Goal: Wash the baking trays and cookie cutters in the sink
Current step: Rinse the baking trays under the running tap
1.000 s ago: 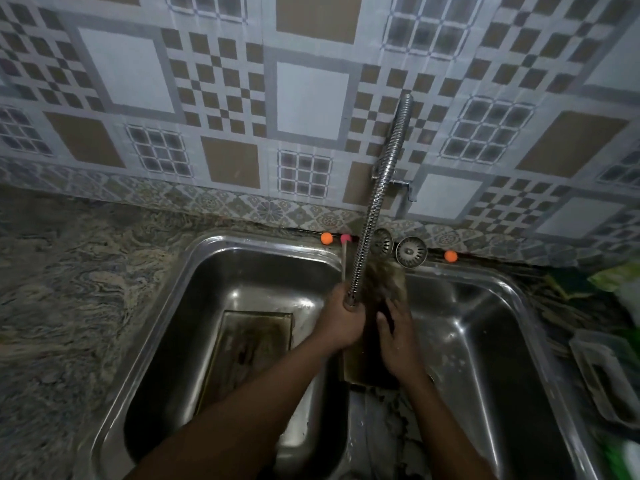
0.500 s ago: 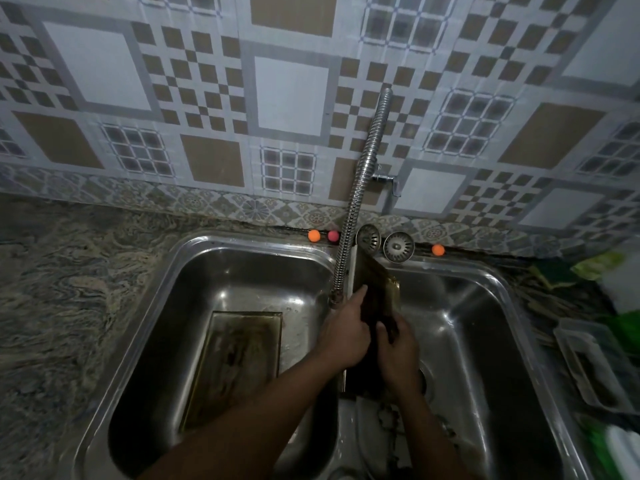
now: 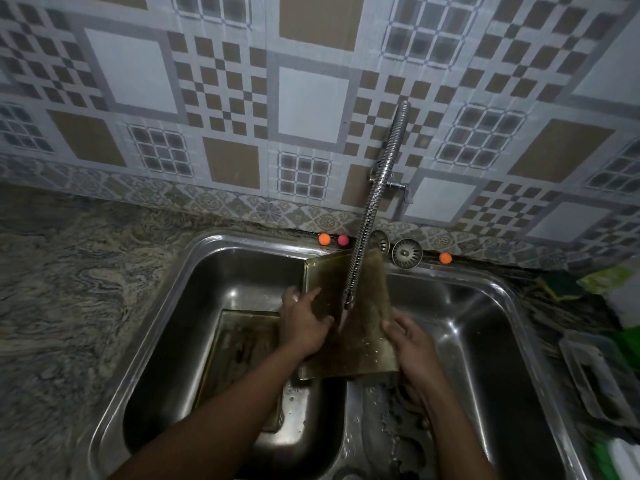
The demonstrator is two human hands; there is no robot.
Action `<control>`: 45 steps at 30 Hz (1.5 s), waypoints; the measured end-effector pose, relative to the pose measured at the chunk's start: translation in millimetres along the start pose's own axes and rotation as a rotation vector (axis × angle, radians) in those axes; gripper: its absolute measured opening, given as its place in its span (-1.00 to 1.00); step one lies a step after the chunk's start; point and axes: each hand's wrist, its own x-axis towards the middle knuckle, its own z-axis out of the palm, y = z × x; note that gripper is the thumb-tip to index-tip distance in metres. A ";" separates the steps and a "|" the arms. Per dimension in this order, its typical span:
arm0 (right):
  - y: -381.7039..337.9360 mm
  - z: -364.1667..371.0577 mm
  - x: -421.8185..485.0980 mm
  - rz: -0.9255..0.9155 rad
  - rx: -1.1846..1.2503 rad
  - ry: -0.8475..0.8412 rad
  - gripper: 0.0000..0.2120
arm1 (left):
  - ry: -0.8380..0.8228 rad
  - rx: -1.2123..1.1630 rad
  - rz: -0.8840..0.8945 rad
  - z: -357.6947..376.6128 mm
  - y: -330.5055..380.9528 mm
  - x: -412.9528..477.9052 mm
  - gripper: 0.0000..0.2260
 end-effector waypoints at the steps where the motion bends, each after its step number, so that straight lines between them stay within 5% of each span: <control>1: -2.0 8.5 0.6 -0.042 -0.005 -0.019 -0.74 | 0.003 0.025 0.022 -2.3 3.2 -2.1 -0.47; 8: 15.1 61.7 -1.6 -0.111 -0.083 -0.182 -0.72 | -0.206 -0.375 0.148 -7.3 14.0 -17.5 -0.53; 13: 33.6 75.2 -3.4 -0.066 -0.148 -0.259 -0.62 | -0.188 -0.465 0.081 -18.0 4.3 -17.6 -0.49; 17: 40.3 74.0 -2.6 -0.191 -0.297 -0.198 -0.65 | -0.121 -0.568 0.052 -35.9 2.4 -18.2 -0.44; 23: 35.8 71.9 11.2 -0.295 -0.564 -0.116 -0.60 | -0.071 -1.025 -0.169 -57.4 -11.9 -18.8 -0.45; 26: 27.8 58.6 34.6 -0.235 -0.820 -0.042 -0.34 | -0.134 -1.157 -0.297 -43.8 -18.7 -30.0 -0.45; 29: 20.0 64.1 37.1 -0.259 -1.199 -0.133 -0.37 | -0.178 -1.178 -0.348 -18.5 -10.9 -37.8 -0.50; 34: 8.9 56.4 -15.2 -0.450 -1.273 -0.413 -0.43 | -0.158 -1.166 -0.340 0.0 -6.7 -32.9 -0.67; 41: 17.5 0.0 57.0 -0.005 -1.233 -0.115 -0.32 | -0.294 -1.089 -0.299 10.3 -5.6 -39.0 -0.64; 45: 2.5 39.6 74.0 -0.245 -1.298 -0.158 -0.50 | -0.286 -1.004 -0.211 6.1 -1.0 -36.7 -0.66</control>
